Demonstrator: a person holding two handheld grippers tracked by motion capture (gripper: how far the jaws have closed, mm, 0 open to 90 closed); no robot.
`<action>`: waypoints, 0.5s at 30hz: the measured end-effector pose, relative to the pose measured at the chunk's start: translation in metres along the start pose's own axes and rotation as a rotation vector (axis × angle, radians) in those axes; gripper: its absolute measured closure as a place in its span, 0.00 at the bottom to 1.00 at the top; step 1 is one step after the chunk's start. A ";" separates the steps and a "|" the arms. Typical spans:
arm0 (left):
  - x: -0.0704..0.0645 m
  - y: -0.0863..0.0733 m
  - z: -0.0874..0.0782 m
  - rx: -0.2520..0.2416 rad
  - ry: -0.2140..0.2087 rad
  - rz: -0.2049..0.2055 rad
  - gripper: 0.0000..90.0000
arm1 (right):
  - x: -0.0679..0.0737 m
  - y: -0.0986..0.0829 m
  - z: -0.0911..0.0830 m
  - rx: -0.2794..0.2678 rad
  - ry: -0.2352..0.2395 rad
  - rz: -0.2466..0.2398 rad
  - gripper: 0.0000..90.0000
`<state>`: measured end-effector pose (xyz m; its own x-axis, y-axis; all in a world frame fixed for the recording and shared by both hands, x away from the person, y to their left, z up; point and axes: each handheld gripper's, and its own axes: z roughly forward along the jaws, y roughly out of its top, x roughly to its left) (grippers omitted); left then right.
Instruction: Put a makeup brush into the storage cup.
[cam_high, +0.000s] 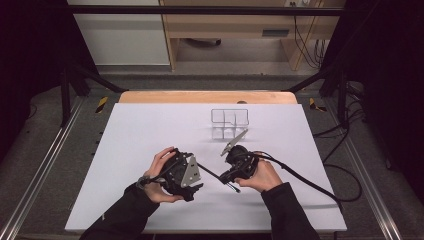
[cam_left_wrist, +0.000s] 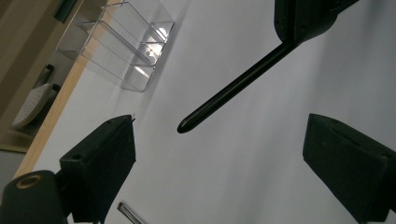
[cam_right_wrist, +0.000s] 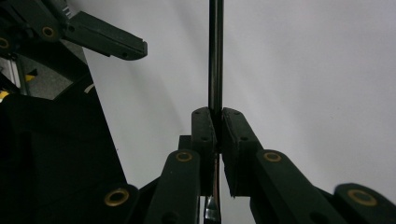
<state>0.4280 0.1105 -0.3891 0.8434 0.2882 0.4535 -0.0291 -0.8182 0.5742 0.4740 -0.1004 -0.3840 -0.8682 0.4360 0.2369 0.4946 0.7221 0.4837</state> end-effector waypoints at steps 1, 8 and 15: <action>0.000 0.000 0.000 -0.003 -0.004 0.003 0.10 | 0.000 0.000 0.000 0.000 0.002 -0.003 0.94; -0.003 0.002 0.002 -0.018 -0.028 0.036 0.12 | 0.002 0.002 0.001 0.001 0.017 -0.005 0.94; -0.006 0.003 0.004 0.004 -0.015 0.075 0.15 | 0.004 0.006 0.004 0.008 0.032 -0.019 0.94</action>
<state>0.4250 0.1039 -0.3930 0.8465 0.2185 0.4854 -0.0909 -0.8392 0.5361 0.4737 -0.0927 -0.3838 -0.8782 0.4051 0.2543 0.4782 0.7344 0.4816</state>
